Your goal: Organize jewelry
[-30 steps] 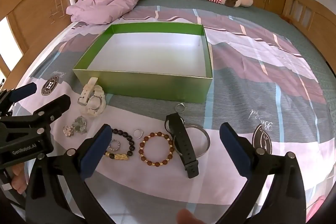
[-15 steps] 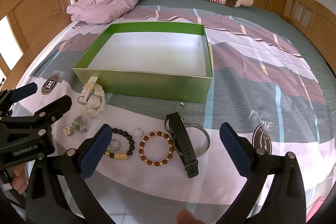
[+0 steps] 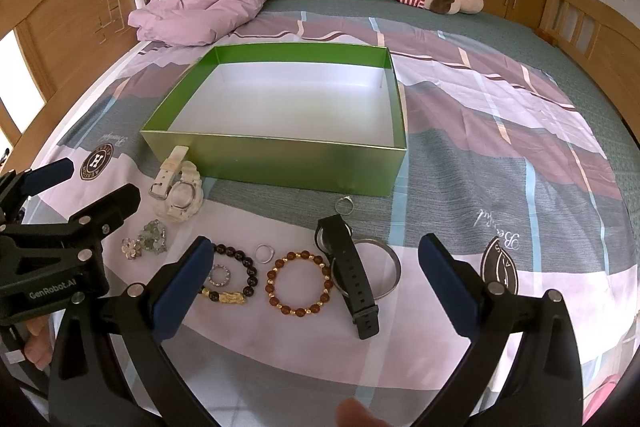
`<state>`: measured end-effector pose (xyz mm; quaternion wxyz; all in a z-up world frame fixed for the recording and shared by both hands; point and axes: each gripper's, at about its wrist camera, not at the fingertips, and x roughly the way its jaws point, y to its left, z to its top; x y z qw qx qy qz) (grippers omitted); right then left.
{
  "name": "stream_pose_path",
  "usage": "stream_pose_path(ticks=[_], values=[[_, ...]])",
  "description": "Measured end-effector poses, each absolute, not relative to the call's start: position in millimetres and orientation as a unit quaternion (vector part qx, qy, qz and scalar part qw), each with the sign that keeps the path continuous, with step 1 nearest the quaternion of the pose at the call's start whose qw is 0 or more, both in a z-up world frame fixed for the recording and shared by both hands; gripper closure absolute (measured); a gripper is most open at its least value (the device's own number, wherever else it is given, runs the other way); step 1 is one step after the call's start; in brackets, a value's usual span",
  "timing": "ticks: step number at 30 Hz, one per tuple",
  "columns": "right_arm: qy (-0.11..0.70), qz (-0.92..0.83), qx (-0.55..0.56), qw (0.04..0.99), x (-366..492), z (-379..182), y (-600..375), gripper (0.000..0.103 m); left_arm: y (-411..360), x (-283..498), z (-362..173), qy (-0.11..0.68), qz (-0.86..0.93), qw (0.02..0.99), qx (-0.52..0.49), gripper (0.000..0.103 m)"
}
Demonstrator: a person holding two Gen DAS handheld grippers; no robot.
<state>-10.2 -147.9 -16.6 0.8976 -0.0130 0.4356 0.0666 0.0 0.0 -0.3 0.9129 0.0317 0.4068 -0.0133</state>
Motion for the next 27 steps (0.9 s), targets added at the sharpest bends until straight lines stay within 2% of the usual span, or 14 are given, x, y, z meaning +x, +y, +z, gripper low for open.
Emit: stream_pose_path(ticks=[14, 22, 24, 25, 26, 27], values=[[0.436, 0.066, -0.014, 0.898, -9.2, -16.7, -148.9, 0.001, 0.1, -0.1, -0.8, 0.409, -0.012, 0.912, 0.034, 0.002], [0.448, 0.049, -0.035, 0.892, -4.6, -21.1, -151.3, 0.001, 13.3, 12.3, -28.5, 0.448, -0.003, 0.894, 0.022, 0.002], [0.464, 0.045, -0.030, 0.884, -0.7, -28.0, -157.8, 0.001, 20.5, 17.6, -35.0, 0.469, -0.003, 0.883, 0.017, 0.006], [0.474, 0.047, -0.023, 0.879, 2.5, -33.8, -161.9, 0.004, 22.8, 18.9, -37.1, 0.476, -0.006, 0.879, 0.013, 0.013], [0.482, 0.049, -0.018, 0.875, 4.9, -38.8, -164.9, 0.015, 26.8, 20.0, -41.6, 0.490, -0.014, 0.871, 0.005, 0.022], [0.495, 0.047, -0.014, 0.868, 7.9, -45.5, -167.9, 0.022, 27.1, 21.6, -41.6, 0.497, -0.018, 0.867, 0.002, 0.026]])
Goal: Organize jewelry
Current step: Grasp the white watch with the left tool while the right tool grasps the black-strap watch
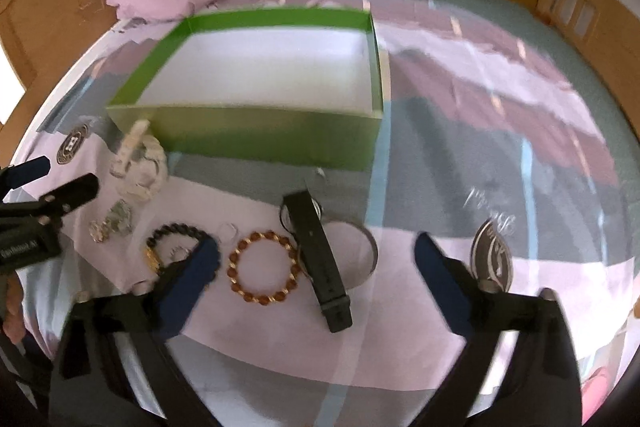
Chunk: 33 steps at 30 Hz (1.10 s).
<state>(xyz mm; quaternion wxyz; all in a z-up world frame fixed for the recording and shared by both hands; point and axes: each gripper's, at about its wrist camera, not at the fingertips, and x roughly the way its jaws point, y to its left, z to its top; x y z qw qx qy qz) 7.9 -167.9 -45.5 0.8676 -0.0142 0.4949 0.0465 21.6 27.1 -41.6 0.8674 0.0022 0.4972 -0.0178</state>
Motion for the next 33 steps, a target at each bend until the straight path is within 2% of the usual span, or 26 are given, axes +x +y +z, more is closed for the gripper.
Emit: stream_pose_path(ticks=[2, 4, 9, 11, 15, 16, 18, 19, 20, 21, 22, 24, 25, 26, 27, 28, 29, 33], values=[[0.506, 0.039, -0.013, 0.861, 12.9, -53.4, -173.8, 0.043, 30.6, 23.9, -43.6, 0.511, -0.035, 0.859, -0.009, 0.035], [0.516, 0.036, -0.017, 0.856, 18.5, -58.8, -176.8, 0.057, 38.8, 26.0, -42.5, 0.516, -0.040, 0.856, -0.022, 0.035], [0.558, 0.076, -0.063, 0.824, 50.6, -62.5, -163.8, 0.060, 61.8, 35.9, -48.6, 0.526, -0.028, 0.848, -0.057, 0.036], [0.566, 0.088, -0.061, 0.818, 59.1, -68.5, -159.7, 0.098, 67.2, 39.6, -54.6, 0.533, -0.020, 0.843, -0.068, 0.048], [0.551, 0.068, -0.032, 0.831, 62.5, -64.7, -167.1, 0.100, 68.7, 43.0, -55.6, 0.528, -0.021, 0.844, -0.089, 0.052], [0.539, 0.059, -0.033, 0.840, 60.8, -59.1, -169.6, 0.100, 66.5, 41.8, -52.8, 0.521, -0.030, 0.847, -0.097, 0.050], [0.527, 0.061, -0.025, 0.848, 56.7, -52.4, -172.9, 0.098, 58.0, 37.5, -43.7, 0.505, -0.063, 0.854, -0.110, 0.037], [0.525, 0.068, -0.012, 0.848, 53.1, -50.6, -175.1, 0.085, 52.3, 36.2, -40.3, 0.499, -0.073, 0.857, -0.109, 0.034], [0.527, 0.074, -0.006, 0.846, 50.8, -50.7, -175.5, 0.064, 44.2, 34.8, -38.2, 0.492, -0.082, 0.861, -0.100, 0.034], [0.530, 0.082, -0.007, 0.844, 47.3, -52.4, -173.7, 0.057, 39.8, 35.2, -38.6, 0.490, -0.085, 0.862, -0.094, 0.034], [0.531, 0.085, -0.012, 0.843, 45.5, -54.2, -170.4, 0.055, 32.6, 37.0, -41.8, 0.492, -0.086, 0.862, -0.083, 0.034], [0.543, 0.094, -0.034, 0.834, 43.4, -59.2, -158.3, 0.055, 23.9, 43.6, -51.4, 0.506, -0.082, 0.856, -0.072, 0.034], [0.552, 0.095, -0.043, 0.828, 43.7, -64.9, -153.1, 0.055, 20.8, 46.4, -56.7, 0.511, -0.081, 0.853, -0.070, 0.041], [0.561, 0.092, -0.046, 0.821, 44.3, -71.5, -150.1, 0.056, 18.2, 49.7, -64.5, 0.522, -0.080, 0.846, -0.070, 0.057], [0.570, 0.090, -0.046, 0.815, 44.3, -76.8, -148.7, 0.062, 18.6, 52.3, -69.3, 0.529, -0.078, 0.842, -0.070, 0.066], [0.582, 0.092, -0.042, 0.807, 46.4, -83.6, -146.5, 0.083, 19.3, 54.8, -74.2, 0.537, -0.075, 0.837, -0.068, 0.080], [0.588, 0.093, -0.038, 0.803, 47.6, -86.4, -146.1, 0.086, 20.7, 55.2, -77.4, 0.542, -0.067, 0.835, -0.064, 0.084], [0.564, 0.107, -0.022, 0.818, 44.3, -72.1, -151.2, 0.086, 31.0, 52.8, -71.4, 0.535, -0.056, 0.841, -0.059, 0.086]])
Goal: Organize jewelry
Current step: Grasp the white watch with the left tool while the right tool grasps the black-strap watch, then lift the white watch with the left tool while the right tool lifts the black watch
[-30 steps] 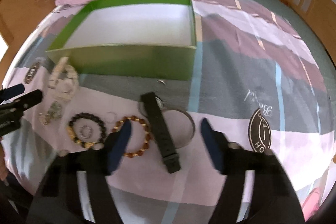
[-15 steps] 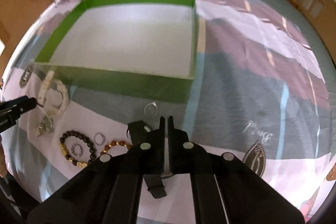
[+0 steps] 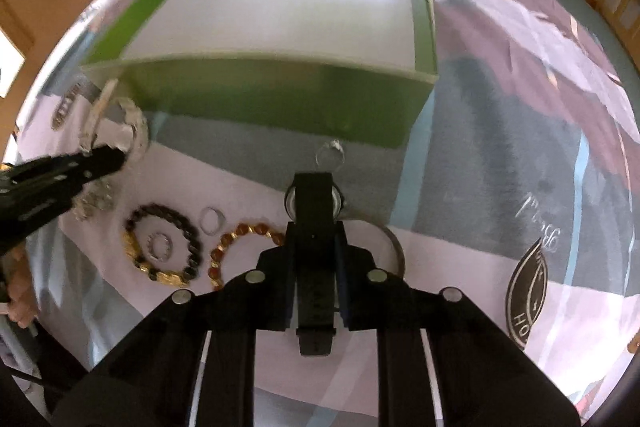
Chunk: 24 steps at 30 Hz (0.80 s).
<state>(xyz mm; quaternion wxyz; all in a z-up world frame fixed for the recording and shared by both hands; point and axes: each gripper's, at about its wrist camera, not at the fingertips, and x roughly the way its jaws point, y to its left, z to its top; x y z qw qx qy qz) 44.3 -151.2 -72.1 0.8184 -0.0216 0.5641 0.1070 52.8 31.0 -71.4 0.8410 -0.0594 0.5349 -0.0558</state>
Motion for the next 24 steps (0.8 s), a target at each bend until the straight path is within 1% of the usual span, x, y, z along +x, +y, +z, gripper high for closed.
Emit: stream_pose_path(ticks=[4, 9, 13, 15, 17, 18, 20, 21, 22, 23, 24], values=[[0.540, 0.126, 0.015, 0.832, 43.1, -55.7, -163.1, 0.086, 38.8, 49.0, -60.1, 0.522, -0.055, 0.848, -0.066, 0.086], [0.537, 0.124, 0.017, 0.834, 44.3, -55.2, -170.4, 0.086, 43.0, 35.2, -37.6, 0.494, -0.073, 0.863, -0.075, 0.086], [0.511, 0.182, 0.063, 0.838, 34.8, -37.8, -169.0, 0.085, 41.0, 28.1, -26.0, 0.480, -0.100, 0.868, -0.081, 0.086], [0.509, 0.175, 0.059, 0.841, 36.3, -36.4, -168.3, 0.085, 40.5, 29.4, -30.6, 0.487, -0.090, 0.865, -0.076, 0.086], [0.514, 0.133, 0.031, 0.847, 40.2, -42.5, -168.0, 0.082, 43.4, 30.9, -36.8, 0.493, -0.078, 0.863, -0.075, 0.086], [0.518, 0.113, 0.019, 0.848, 42.7, -46.3, -169.1, 0.081, 44.7, 31.7, -37.4, 0.494, -0.076, 0.863, -0.078, 0.084], [0.524, 0.102, 0.019, 0.845, 43.1, -49.4, -172.5, 0.074, 47.9, 32.5, -36.6, 0.493, -0.071, 0.863, -0.083, 0.079], [0.527, 0.097, 0.023, 0.844, 44.3, -50.4, -175.1, 0.073, 48.4, 32.5, -36.9, 0.494, -0.069, 0.863, -0.082, 0.076], [0.527, 0.096, 0.024, 0.844, 44.5, -50.4, -175.8, 0.073, 49.4, 33.5, -37.9, 0.495, -0.067, 0.863, -0.080, 0.071], [0.527, 0.098, 0.025, 0.844, 44.5, -50.2, -175.7, 0.073, 49.2, 33.8, -39.2, 0.496, -0.064, 0.862, -0.079, 0.068], [0.528, 0.102, 0.025, 0.843, 43.8, -50.0, -174.5, 0.073, 49.3, 34.2, -40.7, 0.498, -0.062, 0.862, -0.076, 0.067]])
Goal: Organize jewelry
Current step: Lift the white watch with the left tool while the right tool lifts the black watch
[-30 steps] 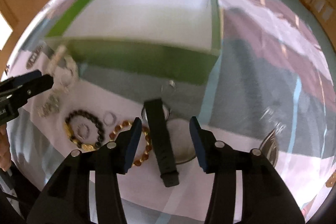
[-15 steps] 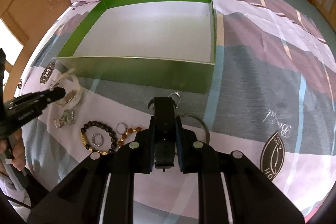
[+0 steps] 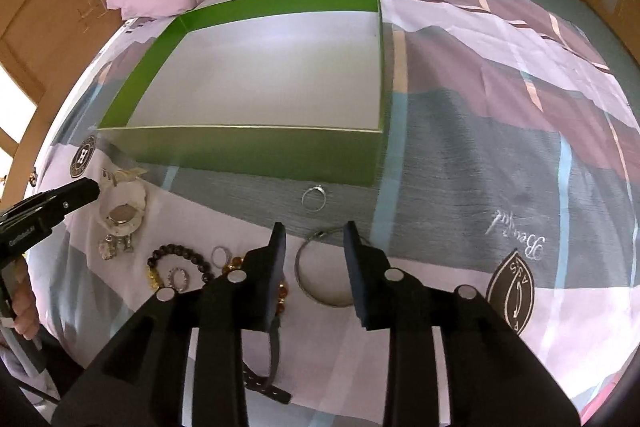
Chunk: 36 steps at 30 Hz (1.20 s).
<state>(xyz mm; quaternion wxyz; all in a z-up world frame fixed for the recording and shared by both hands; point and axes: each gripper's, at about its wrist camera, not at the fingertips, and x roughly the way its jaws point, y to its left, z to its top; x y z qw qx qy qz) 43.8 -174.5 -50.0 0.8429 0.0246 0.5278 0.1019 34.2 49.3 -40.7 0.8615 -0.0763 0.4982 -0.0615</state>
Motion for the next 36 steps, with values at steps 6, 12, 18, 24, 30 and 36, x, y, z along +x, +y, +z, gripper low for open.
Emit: stream_pose_path(ticks=[6, 12, 18, 24, 30, 36], values=[[0.567, 0.164, -0.019, 0.807, 35.8, -67.9, -139.9, 0.072, 46.5, 37.8, -49.2, 0.507, -0.059, 0.857, -0.067, 0.051], [0.586, 0.158, -0.074, 0.791, 27.9, -86.4, -114.9, 0.067, 34.1, 36.0, -53.8, 0.510, -0.072, 0.856, -0.043, 0.047], [0.569, 0.153, -0.105, 0.801, 23.3, -81.6, -102.1, 0.067, 27.9, 37.3, -58.8, 0.513, -0.079, 0.854, -0.033, 0.043], [0.553, 0.146, -0.124, 0.811, 20.6, -76.5, -101.0, 0.067, 20.6, 36.5, -63.0, 0.516, -0.086, 0.852, -0.022, 0.041], [0.527, 0.144, -0.148, 0.824, 12.8, -65.5, -99.0, 0.067, 14.6, 36.7, -67.0, 0.524, -0.093, 0.847, -0.010, 0.039], [0.493, 0.143, -0.177, 0.840, 3.7, -56.1, -91.1, 0.067, 9.3, 37.1, -72.7, 0.530, -0.096, 0.842, 0.002, 0.036]])
